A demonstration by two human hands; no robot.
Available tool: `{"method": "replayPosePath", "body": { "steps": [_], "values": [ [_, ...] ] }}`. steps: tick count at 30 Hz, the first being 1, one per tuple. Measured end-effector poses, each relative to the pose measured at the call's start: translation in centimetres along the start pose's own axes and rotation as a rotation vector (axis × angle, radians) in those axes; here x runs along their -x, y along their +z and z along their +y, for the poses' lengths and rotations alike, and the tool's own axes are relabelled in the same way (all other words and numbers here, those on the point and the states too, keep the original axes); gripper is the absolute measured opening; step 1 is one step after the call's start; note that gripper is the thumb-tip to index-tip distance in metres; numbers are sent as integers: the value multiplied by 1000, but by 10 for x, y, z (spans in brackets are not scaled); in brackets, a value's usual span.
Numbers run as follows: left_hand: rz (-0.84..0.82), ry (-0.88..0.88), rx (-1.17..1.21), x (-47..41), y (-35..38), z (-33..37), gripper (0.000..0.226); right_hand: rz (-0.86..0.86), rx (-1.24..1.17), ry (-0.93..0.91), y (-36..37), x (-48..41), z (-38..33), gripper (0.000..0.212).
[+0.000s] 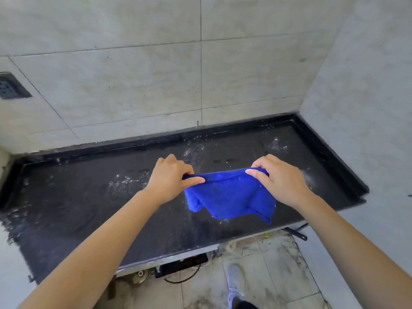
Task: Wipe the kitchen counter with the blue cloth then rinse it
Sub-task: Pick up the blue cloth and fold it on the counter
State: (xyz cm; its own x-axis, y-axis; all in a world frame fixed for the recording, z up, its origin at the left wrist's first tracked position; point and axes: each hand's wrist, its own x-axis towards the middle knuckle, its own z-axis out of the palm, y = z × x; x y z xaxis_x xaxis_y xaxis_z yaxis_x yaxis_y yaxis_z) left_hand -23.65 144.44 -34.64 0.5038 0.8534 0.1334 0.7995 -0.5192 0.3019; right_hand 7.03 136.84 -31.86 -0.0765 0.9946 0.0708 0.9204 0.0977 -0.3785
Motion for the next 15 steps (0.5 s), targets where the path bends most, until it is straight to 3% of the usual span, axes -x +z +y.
{"method": "replayPosePath", "body": {
  "steps": [6, 15],
  "values": [
    [25, -226, -17, 6, 3, -41, 63, -106, -133, -146, 28, -78, -1, 20],
    [143, -531, 67, 75, -22, -92, 44, -272, -332, -369, 87, -146, -65, 18]
  ]
}}
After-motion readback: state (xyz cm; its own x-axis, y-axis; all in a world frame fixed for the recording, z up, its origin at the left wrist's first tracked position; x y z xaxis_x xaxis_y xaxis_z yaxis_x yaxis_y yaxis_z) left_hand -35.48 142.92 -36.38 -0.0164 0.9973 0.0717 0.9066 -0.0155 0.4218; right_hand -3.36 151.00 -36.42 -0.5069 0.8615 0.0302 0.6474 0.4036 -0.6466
